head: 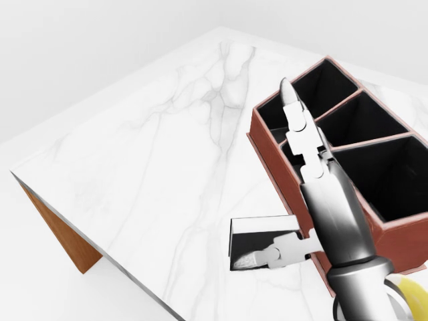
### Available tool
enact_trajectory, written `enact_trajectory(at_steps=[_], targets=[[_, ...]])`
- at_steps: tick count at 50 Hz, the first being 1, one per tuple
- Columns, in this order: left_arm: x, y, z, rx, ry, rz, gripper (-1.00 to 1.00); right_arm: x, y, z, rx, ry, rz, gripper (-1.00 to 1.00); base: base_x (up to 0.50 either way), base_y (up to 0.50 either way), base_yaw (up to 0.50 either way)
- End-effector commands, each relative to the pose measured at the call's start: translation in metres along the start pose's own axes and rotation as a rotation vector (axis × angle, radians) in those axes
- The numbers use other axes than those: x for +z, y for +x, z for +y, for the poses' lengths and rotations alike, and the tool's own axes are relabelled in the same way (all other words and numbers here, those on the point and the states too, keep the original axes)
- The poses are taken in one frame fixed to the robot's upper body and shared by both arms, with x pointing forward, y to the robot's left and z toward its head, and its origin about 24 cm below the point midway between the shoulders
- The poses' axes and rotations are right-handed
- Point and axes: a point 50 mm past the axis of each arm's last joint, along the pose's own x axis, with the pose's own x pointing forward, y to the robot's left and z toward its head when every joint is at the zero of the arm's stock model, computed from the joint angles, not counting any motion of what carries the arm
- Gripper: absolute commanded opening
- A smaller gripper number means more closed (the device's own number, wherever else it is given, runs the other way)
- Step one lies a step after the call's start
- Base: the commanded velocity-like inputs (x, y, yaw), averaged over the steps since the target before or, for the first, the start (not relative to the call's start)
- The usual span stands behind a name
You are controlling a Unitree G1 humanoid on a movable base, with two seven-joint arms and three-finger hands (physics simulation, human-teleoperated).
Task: Pick up the book and place it in the right compartment of the caddy.
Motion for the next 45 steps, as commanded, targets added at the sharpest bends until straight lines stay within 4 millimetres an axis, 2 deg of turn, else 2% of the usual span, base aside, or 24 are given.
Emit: enact_trajectory(at_steps=[1,22,45], targets=[[0.000,0.000,0.000,-0.001,0.000,0.001,1.00,-0.001,0.001,0.007,0.066,-0.053,0.016,1.00,0.00,0.00,0.00],[0.000,0.000,-0.001,-0.002,0.000,0.002,1.00,-0.012,0.001,0.016,0.131,-0.128,0.067,1.00,0.00,0.00,0.00],[0.000,0.000,-0.001,-0.003,0.000,0.003,1.00,-0.037,-0.003,0.036,0.240,-0.262,0.123,1.00,0.00,0.00,0.00]])
